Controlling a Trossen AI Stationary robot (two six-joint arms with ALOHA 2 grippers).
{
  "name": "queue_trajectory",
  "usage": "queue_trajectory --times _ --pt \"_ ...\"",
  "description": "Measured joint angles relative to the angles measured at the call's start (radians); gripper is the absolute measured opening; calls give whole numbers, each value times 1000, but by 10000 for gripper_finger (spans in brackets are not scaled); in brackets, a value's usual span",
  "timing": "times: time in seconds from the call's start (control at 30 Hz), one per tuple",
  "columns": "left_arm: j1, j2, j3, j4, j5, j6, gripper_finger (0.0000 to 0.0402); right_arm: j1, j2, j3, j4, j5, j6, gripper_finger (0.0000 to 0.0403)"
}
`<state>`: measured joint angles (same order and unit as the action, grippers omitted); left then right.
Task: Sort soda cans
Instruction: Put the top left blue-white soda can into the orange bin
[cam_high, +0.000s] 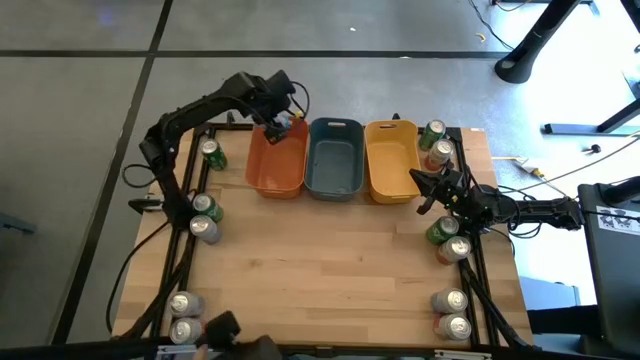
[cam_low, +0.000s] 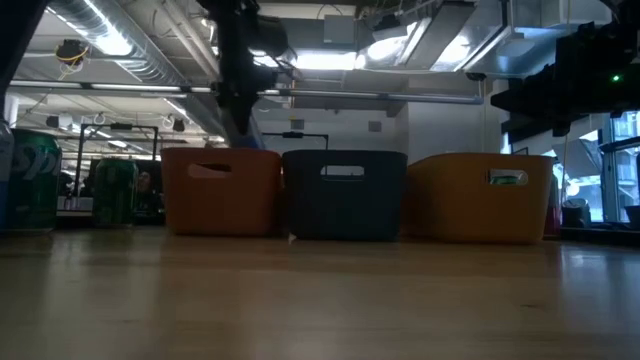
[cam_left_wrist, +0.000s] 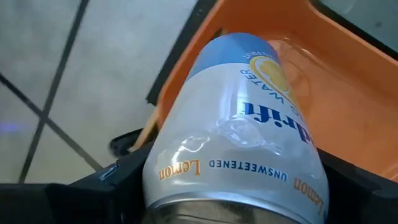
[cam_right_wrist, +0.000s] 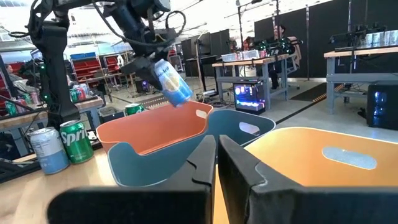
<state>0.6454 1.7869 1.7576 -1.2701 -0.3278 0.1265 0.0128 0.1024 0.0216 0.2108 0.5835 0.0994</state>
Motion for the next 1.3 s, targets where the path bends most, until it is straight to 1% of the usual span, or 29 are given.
queue_trajectory --times 0.17,0.27,0.37,0.9,1.1,1.3 --pt "-27 63 -1 3 17 -12 301 0 0 0 -1 0 0 19" --pt "-42 93 -2 7 55 -23 301 0 0 0 -4 0 0 19" --pt "-51 118 -2 47 58 -23 301 0 0 0 -5 0 0 19" --pt "-28 256 -2 79 65 -88 301 0 0 0 -8 0 0 19" --pt "-24 273 -2 105 74 -88 303 0 0 0 -13 0 0 19" --pt "-24 273 -2 111 74 -70 325 0 0 0 -13 0 2 19"
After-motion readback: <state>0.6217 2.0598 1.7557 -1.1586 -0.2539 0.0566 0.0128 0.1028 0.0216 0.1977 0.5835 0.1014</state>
